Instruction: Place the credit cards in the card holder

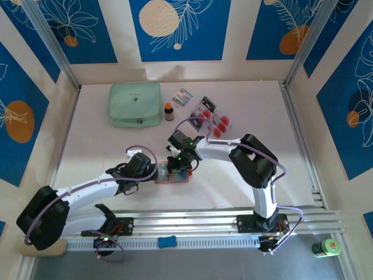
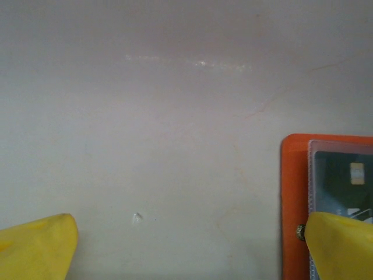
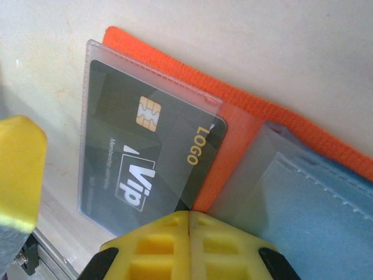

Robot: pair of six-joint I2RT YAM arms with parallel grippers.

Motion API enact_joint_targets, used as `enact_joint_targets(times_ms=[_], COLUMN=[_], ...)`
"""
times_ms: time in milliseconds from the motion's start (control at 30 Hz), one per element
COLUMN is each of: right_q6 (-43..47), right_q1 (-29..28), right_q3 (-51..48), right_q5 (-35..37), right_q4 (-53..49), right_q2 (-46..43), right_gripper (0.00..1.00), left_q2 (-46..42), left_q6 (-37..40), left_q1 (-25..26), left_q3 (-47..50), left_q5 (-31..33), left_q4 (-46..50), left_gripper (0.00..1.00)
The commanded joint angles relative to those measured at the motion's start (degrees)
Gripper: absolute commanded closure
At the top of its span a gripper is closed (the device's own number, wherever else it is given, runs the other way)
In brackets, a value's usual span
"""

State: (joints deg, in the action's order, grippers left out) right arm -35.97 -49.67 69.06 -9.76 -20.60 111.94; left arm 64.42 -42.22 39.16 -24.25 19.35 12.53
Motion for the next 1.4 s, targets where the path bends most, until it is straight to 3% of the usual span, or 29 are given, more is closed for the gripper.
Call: enact_joint_targets(times_ms=[0, 700, 1000, 1367], right_q6=[0.83, 1.41, 3.63, 7.03], right_q1=[0.02, 3.22, 8.45, 11.09], right_q3=[0.37, 1.21, -1.91, -0.26], right_q5=[-1.31, -2.37, -0.91, -1.72], right_q4=[-2.25, -3.92, -4.64, -5.94], right_q2=[1.84, -6.97, -11.05, -6.34], right_gripper=[1.00, 1.00, 1.00, 1.00], left_q2=[-1.61, -2.49, 1.61, 8.97], left_q6=[-1.27, 1.67, 5.37, 5.64], left_q1=[-0.65, -0.73, -0.51, 5.18], left_q3=[-1.13, -6.57, -13.45, -18.55], left_q5=[0.68, -1.85, -7.62, -7.93], left_q4=[1.53, 3.32, 3.11, 1.38], left_gripper=[0.00, 0.00, 0.00, 0.00])
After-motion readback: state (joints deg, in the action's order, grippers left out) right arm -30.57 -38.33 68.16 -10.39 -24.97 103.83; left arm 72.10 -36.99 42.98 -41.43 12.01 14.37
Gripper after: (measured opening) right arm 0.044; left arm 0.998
